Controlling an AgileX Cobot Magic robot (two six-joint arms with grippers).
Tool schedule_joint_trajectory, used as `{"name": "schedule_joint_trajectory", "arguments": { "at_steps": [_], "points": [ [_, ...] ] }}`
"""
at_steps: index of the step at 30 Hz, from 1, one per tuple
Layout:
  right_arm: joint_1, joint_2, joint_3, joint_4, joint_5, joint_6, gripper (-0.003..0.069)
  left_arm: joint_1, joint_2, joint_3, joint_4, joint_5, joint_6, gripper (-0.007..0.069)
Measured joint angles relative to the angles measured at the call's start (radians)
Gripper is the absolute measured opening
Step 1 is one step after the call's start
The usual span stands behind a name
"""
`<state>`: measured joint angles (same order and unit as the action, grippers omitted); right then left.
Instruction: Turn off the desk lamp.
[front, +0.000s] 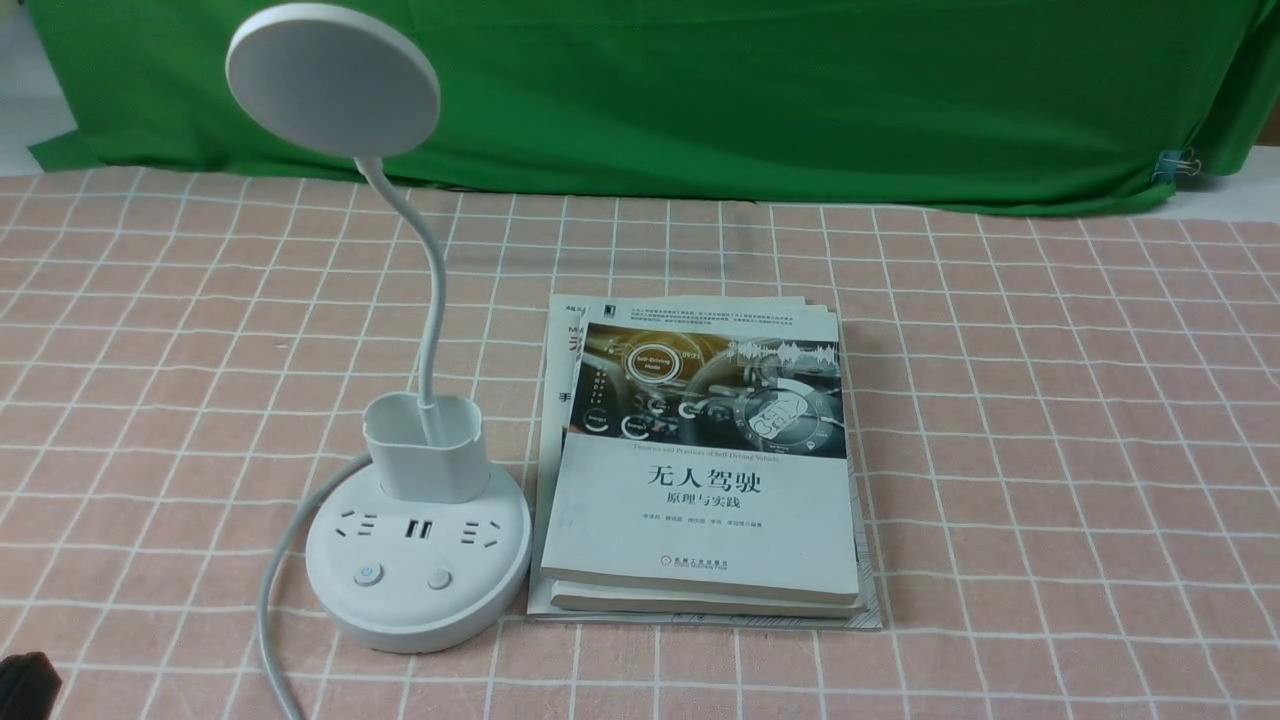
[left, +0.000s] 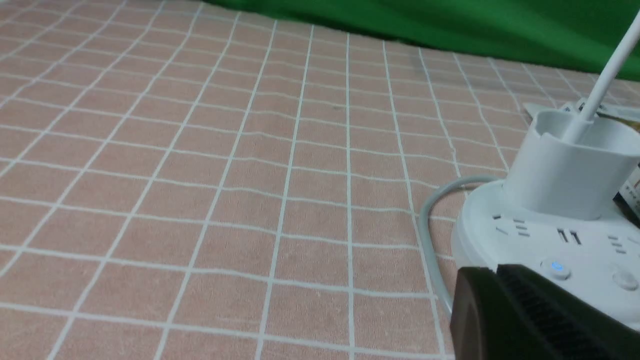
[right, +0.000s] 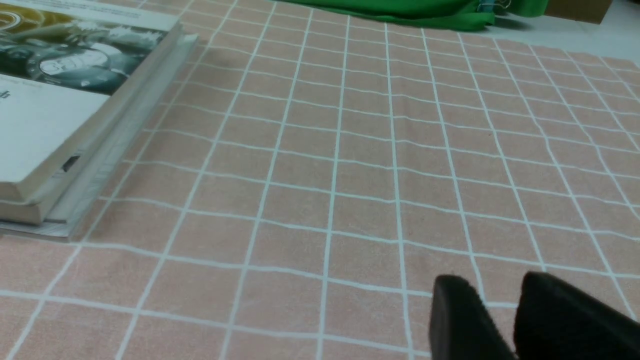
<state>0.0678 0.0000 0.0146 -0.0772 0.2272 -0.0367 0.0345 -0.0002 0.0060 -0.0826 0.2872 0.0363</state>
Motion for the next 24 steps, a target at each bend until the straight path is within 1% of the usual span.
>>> {"name": "schedule_joint_trajectory", "arguments": {
  "at_steps": [24],
  "points": [
    [0.000,0.000,0.000,0.000,0.000,0.000,0.0240,0.000,0.000,0.000,0.030,0.010,-0.003,0.0003]
  ]
}}
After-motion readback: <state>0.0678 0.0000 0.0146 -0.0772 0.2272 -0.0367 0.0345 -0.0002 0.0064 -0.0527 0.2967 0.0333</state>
